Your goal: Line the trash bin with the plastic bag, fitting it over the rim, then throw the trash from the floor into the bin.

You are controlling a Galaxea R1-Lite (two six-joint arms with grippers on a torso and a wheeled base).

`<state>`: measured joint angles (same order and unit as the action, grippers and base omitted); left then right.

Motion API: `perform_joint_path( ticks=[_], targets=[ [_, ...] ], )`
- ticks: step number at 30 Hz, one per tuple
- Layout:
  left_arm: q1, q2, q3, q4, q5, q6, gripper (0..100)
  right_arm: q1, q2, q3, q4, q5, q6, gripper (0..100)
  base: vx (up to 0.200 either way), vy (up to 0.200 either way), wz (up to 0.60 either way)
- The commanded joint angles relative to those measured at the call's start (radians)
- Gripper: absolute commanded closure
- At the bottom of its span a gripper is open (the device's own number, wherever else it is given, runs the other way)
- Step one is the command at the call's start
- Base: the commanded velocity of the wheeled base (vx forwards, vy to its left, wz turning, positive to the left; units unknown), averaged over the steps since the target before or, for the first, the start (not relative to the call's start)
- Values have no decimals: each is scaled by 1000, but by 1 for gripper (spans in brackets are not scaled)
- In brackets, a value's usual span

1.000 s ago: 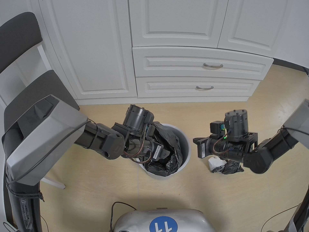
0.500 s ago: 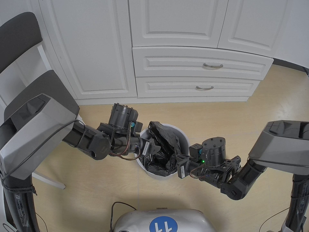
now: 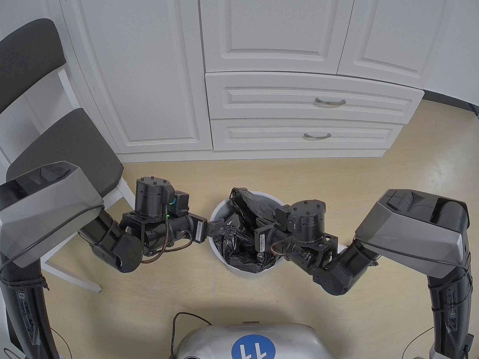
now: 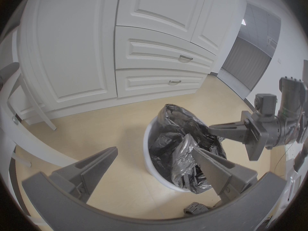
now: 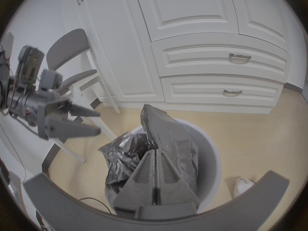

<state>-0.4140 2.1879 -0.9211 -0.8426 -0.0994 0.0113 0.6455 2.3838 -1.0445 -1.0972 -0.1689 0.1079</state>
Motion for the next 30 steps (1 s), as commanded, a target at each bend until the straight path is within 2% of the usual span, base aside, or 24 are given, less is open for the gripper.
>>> perform_joint_path(
  ticks=[1,7,19,30],
  targets=[
    [49,-5,33,-27,-6,3,0,-1,43,-224,175,-7,7,100,0,0,0],
    [80,-5,27,-30,-8,3,0,-14,103,-401,390,-49,7,100,0,0,0],
    [93,-5,16,-32,-29,3,0,-27,117,-528,566,-52,6,100,0,0,0],
    [87,9,16,-32,-46,3,0,-53,78,-506,586,-52,32,100,0,0,0]
  ],
)
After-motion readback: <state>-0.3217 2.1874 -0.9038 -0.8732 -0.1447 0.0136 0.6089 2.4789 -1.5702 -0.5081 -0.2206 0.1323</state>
